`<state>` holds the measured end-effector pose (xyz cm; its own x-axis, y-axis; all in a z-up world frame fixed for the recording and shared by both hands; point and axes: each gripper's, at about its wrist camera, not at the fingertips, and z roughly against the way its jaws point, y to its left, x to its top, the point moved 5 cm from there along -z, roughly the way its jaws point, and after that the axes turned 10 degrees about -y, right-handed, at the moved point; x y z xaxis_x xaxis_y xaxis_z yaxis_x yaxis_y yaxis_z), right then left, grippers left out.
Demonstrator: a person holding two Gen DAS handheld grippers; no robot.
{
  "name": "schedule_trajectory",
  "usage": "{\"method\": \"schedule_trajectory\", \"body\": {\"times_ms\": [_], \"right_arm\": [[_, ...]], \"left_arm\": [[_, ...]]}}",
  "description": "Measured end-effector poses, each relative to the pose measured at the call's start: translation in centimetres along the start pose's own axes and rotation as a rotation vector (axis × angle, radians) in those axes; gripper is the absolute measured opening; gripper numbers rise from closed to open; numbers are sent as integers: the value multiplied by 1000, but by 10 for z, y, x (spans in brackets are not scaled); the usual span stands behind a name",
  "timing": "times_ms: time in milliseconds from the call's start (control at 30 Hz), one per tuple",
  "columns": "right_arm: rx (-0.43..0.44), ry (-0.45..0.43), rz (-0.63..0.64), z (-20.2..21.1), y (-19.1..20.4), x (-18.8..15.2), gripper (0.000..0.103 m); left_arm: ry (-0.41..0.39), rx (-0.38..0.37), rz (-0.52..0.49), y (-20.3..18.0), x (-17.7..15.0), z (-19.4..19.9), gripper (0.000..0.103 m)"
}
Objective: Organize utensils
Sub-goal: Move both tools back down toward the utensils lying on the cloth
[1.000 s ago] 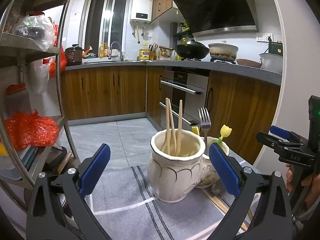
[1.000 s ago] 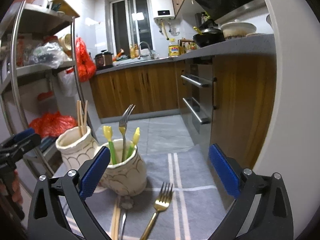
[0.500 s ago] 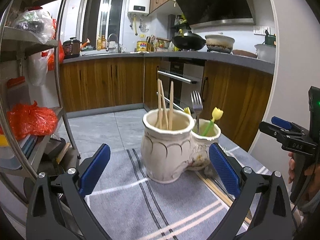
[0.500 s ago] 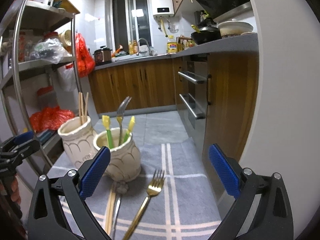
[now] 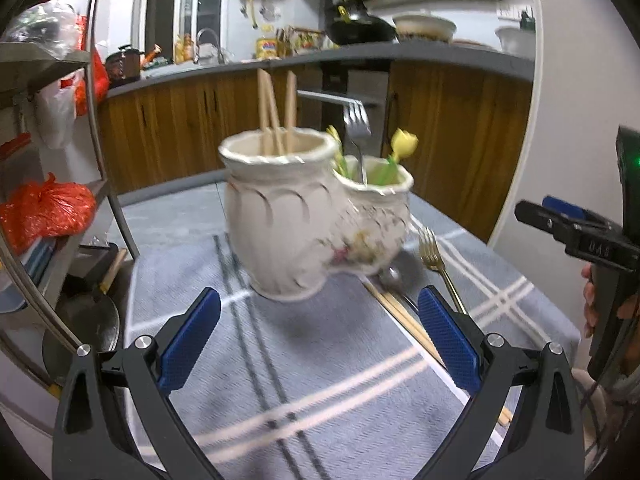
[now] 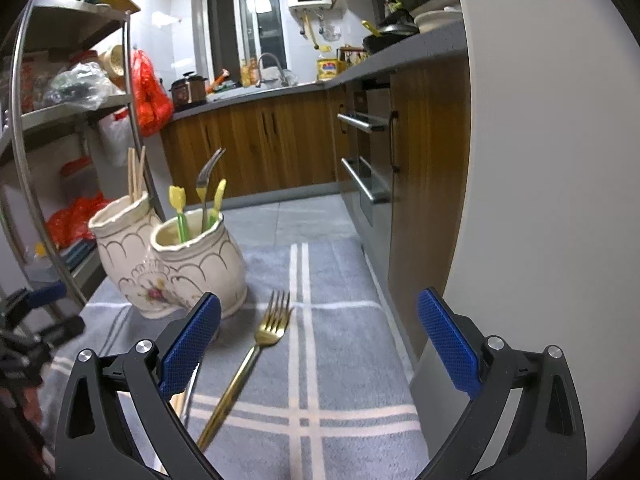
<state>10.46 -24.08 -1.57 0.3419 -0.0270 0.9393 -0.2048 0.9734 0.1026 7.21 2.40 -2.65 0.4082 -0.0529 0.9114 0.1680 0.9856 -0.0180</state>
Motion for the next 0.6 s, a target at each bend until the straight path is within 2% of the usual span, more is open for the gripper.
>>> {"method": "schedule_trajectory", "body": {"times_ms": [233,600], "right_arm": [[27,38,21,-6,7,-10,98],[44,258,77,-35,36,-49,98]], "left_arm": [[53,-8,-38,-20,-17,-12,97],[72,-13,-39,-15,-23,-12,97]]}}
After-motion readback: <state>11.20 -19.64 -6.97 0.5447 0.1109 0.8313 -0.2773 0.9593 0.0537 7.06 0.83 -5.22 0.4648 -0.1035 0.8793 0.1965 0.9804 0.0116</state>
